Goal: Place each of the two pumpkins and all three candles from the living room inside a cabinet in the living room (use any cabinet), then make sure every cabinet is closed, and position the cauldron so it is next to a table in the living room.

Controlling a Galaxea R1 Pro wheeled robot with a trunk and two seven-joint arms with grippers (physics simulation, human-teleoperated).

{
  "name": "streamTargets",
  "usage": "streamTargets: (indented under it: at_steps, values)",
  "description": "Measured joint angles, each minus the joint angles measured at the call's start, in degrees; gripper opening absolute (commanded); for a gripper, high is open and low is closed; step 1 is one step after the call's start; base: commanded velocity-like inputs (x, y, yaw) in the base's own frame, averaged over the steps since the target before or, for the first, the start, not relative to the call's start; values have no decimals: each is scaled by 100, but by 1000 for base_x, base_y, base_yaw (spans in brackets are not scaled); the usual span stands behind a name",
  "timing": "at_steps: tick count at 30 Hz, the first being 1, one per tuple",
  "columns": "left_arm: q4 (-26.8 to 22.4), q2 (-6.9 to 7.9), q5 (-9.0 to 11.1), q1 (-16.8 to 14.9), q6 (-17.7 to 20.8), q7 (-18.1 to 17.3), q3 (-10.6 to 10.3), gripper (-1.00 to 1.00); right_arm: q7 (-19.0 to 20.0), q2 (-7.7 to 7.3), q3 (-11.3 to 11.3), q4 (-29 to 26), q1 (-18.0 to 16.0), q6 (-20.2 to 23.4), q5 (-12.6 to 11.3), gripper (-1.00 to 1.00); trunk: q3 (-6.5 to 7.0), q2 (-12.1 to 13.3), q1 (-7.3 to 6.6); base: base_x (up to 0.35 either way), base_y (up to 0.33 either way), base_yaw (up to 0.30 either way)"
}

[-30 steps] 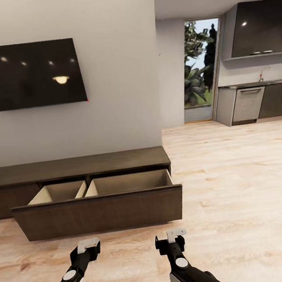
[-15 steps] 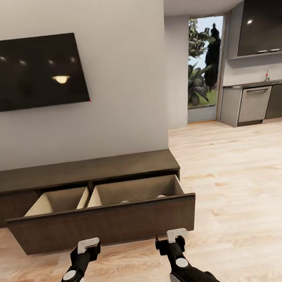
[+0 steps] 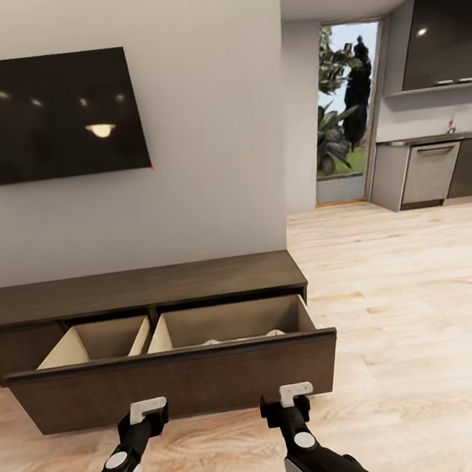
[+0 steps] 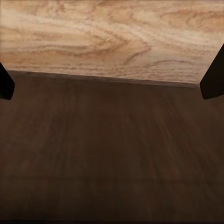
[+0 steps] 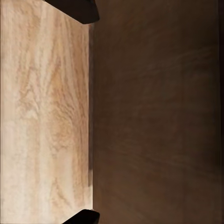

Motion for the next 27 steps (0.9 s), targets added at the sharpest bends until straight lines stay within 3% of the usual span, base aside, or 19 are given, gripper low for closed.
streamTargets:
  at_steps: [27]
  values:
    - [23,0,-1,0,0,2,-1,100,0,2,1,9,1,-4,1,100,-577,-36,67,0,0,0]
